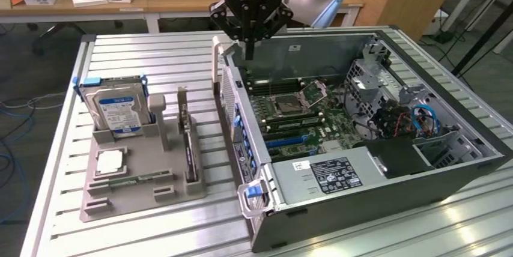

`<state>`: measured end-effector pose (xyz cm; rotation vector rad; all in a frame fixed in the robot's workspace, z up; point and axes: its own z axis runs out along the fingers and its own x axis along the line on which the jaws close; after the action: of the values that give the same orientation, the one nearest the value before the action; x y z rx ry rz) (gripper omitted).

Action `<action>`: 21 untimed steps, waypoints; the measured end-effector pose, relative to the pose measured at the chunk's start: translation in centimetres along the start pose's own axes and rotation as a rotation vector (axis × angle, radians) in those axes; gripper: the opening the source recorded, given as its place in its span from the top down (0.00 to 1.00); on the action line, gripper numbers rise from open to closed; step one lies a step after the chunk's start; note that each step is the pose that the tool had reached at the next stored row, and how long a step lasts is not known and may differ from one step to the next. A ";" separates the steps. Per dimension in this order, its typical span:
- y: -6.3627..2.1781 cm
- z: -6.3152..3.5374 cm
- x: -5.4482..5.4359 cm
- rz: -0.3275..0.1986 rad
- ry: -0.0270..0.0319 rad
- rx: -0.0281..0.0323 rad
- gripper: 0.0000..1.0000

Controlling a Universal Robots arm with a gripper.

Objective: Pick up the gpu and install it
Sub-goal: 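Reach for the gpu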

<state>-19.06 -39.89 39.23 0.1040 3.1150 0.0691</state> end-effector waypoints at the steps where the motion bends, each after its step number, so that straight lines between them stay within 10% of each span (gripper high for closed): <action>1: -0.02 -0.01 0.3 -0.001 0.0001 0.0001 0.89; 21: -0.27 -0.04 4.2 -0.001 0.0001 0.0001 0.89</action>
<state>-23.22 -39.88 39.17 0.1019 3.1151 0.0690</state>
